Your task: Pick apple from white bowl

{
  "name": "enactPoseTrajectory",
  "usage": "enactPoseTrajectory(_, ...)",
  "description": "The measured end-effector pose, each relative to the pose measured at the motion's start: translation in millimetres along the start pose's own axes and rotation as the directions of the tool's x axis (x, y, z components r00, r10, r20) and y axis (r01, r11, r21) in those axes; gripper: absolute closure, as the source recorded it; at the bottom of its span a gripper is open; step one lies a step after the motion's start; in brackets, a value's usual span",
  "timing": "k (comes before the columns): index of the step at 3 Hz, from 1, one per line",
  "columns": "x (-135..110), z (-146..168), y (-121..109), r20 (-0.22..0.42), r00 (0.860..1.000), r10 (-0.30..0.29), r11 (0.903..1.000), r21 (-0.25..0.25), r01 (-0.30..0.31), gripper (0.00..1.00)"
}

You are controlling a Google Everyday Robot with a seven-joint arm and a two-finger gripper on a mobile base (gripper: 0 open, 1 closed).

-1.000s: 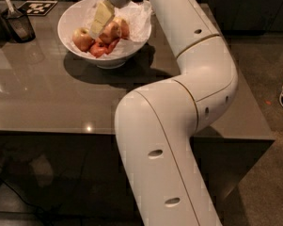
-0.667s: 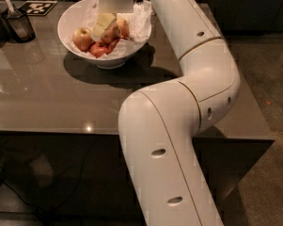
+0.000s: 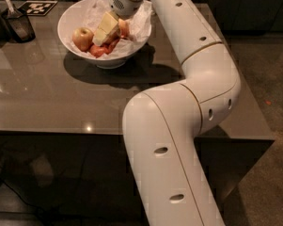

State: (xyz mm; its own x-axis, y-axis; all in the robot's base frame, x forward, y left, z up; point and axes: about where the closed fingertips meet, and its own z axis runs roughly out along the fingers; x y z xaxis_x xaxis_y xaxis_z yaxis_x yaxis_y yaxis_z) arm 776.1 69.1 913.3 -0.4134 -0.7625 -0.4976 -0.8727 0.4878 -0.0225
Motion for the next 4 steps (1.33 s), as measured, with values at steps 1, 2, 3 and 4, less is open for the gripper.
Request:
enactPoseTrajectory(1,0.0,0.1,0.0,0.0,1.0,0.0,1.0,0.0,0.0,0.19)
enactPoseTrajectory(2,-0.1,0.1,0.0,0.0,1.0,0.0,1.0,0.0,0.0,0.42)
enactPoseTrajectory(3,-0.1,0.1,0.0,0.0,1.0,0.0,1.0,0.0,0.0,0.66)
enactPoseTrajectory(4,-0.1,0.1,0.0,0.0,1.0,0.0,1.0,0.0,0.0,0.87)
